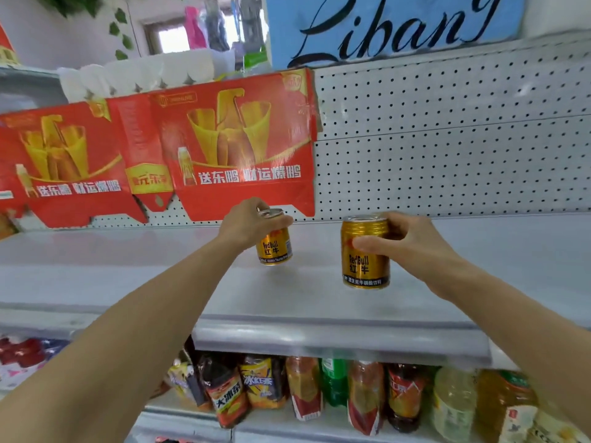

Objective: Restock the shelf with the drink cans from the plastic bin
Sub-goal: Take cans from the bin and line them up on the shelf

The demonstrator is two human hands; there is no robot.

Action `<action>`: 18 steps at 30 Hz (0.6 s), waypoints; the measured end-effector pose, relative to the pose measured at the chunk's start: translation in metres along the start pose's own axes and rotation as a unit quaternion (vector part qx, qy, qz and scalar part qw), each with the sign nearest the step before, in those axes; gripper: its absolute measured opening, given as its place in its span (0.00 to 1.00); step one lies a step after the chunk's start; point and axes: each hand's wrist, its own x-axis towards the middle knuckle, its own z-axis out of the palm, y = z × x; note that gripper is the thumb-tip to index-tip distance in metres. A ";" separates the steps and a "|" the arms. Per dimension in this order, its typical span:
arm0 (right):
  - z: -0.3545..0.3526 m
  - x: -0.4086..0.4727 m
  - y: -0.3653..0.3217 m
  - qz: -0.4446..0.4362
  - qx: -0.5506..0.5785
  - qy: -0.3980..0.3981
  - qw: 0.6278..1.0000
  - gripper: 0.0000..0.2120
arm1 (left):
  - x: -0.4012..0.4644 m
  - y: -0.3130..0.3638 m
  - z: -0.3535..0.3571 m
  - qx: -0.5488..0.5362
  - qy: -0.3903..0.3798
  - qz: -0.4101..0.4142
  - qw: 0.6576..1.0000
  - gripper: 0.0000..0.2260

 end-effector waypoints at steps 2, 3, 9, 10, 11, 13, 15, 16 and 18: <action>0.008 0.007 0.000 0.004 -0.007 0.006 1.000 0.16 | 0.011 -0.007 0.000 0.002 -0.002 0.005 1.000 0.25; 0.011 0.010 0.000 0.005 -0.010 0.007 1.000 0.16 | 0.015 -0.011 0.000 0.001 -0.003 0.007 1.000 0.25; 0.035 0.031 0.000 0.009 -0.030 0.011 0.999 0.21 | 0.030 -0.033 0.010 0.006 -0.002 0.018 1.000 0.26; 0.039 0.035 0.001 0.010 -0.031 0.011 0.999 0.22 | 0.031 -0.035 0.011 0.016 0.000 0.023 1.000 0.26; 0.044 0.039 0.002 0.010 -0.032 0.009 0.999 0.23 | 0.031 -0.038 0.013 0.021 0.004 0.027 0.999 0.26; 0.052 0.048 0.005 0.014 -0.035 0.007 0.999 0.25 | 0.033 -0.042 0.015 0.015 0.012 0.023 1.000 0.27; 0.060 0.058 0.008 0.015 -0.036 0.004 0.999 0.27 | 0.035 -0.043 0.016 0.003 0.002 0.013 1.000 0.28; 0.064 0.063 0.009 0.014 -0.036 0.002 0.999 0.27 | 0.036 -0.044 0.015 0.000 -0.012 0.010 1.000 0.29; 0.071 0.073 0.010 0.015 -0.035 -0.003 0.999 0.27 | 0.037 -0.044 0.011 -0.022 -0.047 0.001 0.999 0.32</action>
